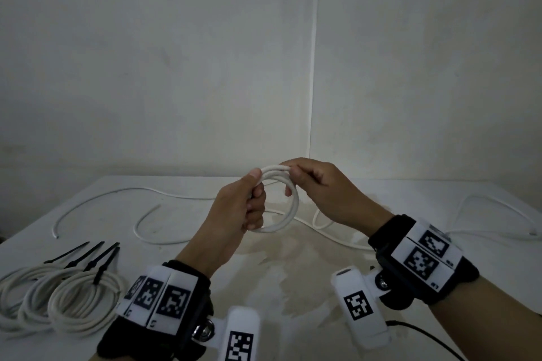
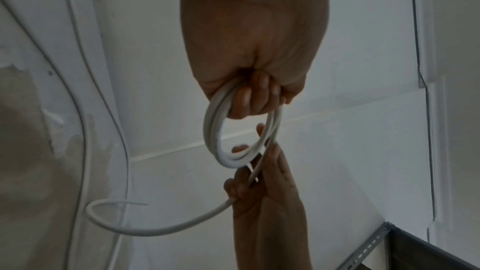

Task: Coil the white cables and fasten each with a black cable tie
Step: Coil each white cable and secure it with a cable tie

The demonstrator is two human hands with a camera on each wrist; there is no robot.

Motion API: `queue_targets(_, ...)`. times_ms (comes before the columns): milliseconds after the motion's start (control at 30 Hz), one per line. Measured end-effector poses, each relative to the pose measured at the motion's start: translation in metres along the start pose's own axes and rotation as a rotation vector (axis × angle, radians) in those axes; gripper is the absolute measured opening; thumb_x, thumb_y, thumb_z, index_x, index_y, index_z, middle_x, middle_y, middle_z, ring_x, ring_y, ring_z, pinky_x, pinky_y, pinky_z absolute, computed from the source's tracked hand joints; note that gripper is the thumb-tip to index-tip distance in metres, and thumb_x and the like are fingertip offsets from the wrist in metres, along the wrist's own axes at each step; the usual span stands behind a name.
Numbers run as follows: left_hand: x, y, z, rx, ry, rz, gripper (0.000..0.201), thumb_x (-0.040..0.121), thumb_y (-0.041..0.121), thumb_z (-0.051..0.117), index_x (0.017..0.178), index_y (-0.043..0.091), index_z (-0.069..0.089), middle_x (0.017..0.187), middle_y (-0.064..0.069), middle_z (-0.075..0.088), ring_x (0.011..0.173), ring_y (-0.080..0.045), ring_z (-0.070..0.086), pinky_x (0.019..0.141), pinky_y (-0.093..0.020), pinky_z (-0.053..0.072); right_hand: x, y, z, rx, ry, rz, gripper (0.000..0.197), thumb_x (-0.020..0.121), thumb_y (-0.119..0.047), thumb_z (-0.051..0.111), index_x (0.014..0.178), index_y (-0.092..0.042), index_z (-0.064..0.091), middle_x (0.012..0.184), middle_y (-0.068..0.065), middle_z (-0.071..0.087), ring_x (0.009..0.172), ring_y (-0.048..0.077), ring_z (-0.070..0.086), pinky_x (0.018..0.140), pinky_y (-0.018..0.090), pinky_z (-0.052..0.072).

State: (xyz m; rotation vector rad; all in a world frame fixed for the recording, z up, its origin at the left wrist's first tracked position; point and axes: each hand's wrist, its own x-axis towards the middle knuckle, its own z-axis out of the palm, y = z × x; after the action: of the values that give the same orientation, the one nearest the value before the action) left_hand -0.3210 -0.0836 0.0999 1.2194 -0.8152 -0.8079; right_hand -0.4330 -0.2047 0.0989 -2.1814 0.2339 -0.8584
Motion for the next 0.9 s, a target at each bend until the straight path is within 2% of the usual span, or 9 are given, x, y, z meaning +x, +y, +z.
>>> queue_targets(133, 0.005, 0.006, -0.012, -0.135, 0.086, 0.052, 0.038, 0.097, 0.030, 0.037, 0.061, 0.017, 0.035, 0.043, 0.010, 0.025, 0.034, -0.004, 0.018, 0.036, -0.016, 0.019, -0.002, 0.019, -0.002, -0.050, 0.106, 0.013, 0.028, 0.098, -0.012, 0.039, 0.118, -0.019, 0.057, 0.066, -0.004, 0.051, 0.054, -0.003, 0.046, 0.059, 0.007, 0.036)
queue_targets(300, 0.008, 0.013, -0.024, -0.178, 0.179, 0.136, 0.037, 0.097, 0.029, 0.037, 0.062, 0.016, 0.036, 0.042, 0.010, 0.026, 0.033, -0.004, 0.019, 0.034, -0.016, 0.020, 0.000, 0.038, 0.010, -0.229, 0.084, -0.050, 0.046, 0.097, -0.010, 0.039, 0.130, -0.041, 0.031, 0.068, -0.004, 0.044, 0.061, 0.004, 0.043, 0.066, 0.008, 0.036)
queue_targets(467, 0.012, 0.022, -0.043, -0.264, 0.280, 0.195, 0.036, 0.098, 0.029, 0.035, 0.063, 0.018, 0.035, 0.040, 0.010, 0.027, 0.031, -0.003, 0.019, 0.034, -0.015, 0.019, -0.005, 0.059, 0.022, -0.419, -0.013, -0.063, 0.056, 0.097, -0.007, 0.038, 0.137, -0.031, 0.007, 0.079, 0.008, 0.047, 0.073, 0.019, 0.044, 0.072, 0.017, 0.035)
queue_targets(567, 0.014, 0.026, -0.053, -0.254, 0.344, 0.231, 0.036, 0.098, 0.029, 0.036, 0.063, 0.018, 0.035, 0.039, 0.010, 0.027, 0.031, -0.003, 0.019, 0.034, -0.015, 0.020, -0.008, 0.072, 0.030, -0.521, -0.081, -0.049, 0.057, 0.097, -0.007, 0.038, 0.136, -0.028, 0.001, 0.080, 0.006, 0.041, 0.075, 0.018, 0.039, 0.069, 0.020, 0.030)
queue_targets(633, 0.015, 0.025, -0.053, -0.228, 0.384, 0.238, 0.036, 0.097, 0.029, 0.037, 0.063, 0.018, 0.035, 0.040, 0.010, 0.028, 0.032, -0.004, 0.020, 0.035, -0.016, 0.020, -0.007, 0.071, 0.037, -0.622, -0.067, -0.085, 0.053, 0.098, -0.011, 0.038, 0.141, -0.022, 0.009, 0.081, 0.004, 0.038, 0.072, 0.017, 0.037, 0.065, 0.022, 0.029)
queue_targets(667, 0.015, 0.023, -0.050, -0.214, 0.404, 0.240, 0.036, 0.097, 0.029, 0.037, 0.063, 0.018, 0.036, 0.040, 0.010, 0.028, 0.033, -0.005, 0.020, 0.036, -0.016, 0.020, -0.006, 0.069, 0.041, -0.677, -0.035, -0.147, 0.050, 0.096, -0.014, 0.039, 0.143, -0.017, 0.024, 0.078, 0.003, 0.038, 0.067, 0.016, 0.038, 0.060, 0.022, 0.030)
queue_targets(733, 0.017, 0.021, -0.045, -0.183, 0.434, 0.245, 0.036, 0.097, 0.029, 0.037, 0.063, 0.017, 0.036, 0.041, 0.010, 0.028, 0.034, -0.006, 0.020, 0.037, -0.017, 0.021, -0.007, 0.061, 0.048, -0.784, 0.026, -0.313, 0.043, 0.087, -0.022, 0.039, 0.126, -0.011, 0.053, 0.069, 0.001, 0.046, 0.053, 0.015, 0.044, 0.044, 0.019, 0.027)
queue_targets(767, 0.018, 0.021, -0.043, -0.165, 0.442, 0.246, 0.036, 0.096, 0.029, 0.037, 0.063, 0.018, 0.036, 0.041, 0.010, 0.028, 0.034, -0.006, 0.020, 0.037, -0.017, 0.022, -0.008, 0.057, 0.051, -0.852, 0.041, -0.392, 0.040, 0.084, -0.025, 0.038, 0.115, -0.013, 0.060, 0.066, -0.001, 0.050, 0.050, 0.014, 0.047, 0.039, 0.017, 0.025)
queue_targets(900, 0.019, 0.017, -0.038, -0.101, 0.436, 0.245, 0.036, 0.097, 0.030, 0.035, 0.064, 0.017, 0.035, 0.042, 0.010, 0.028, 0.036, -0.006, 0.020, 0.037, -0.017, 0.022, -0.012, 0.043, 0.059, -0.951, 0.049, -0.530, 0.035, 0.081, -0.027, 0.036, 0.091, -0.016, 0.068, 0.064, -0.004, 0.054, 0.048, 0.011, 0.052, 0.032, 0.018, 0.026)
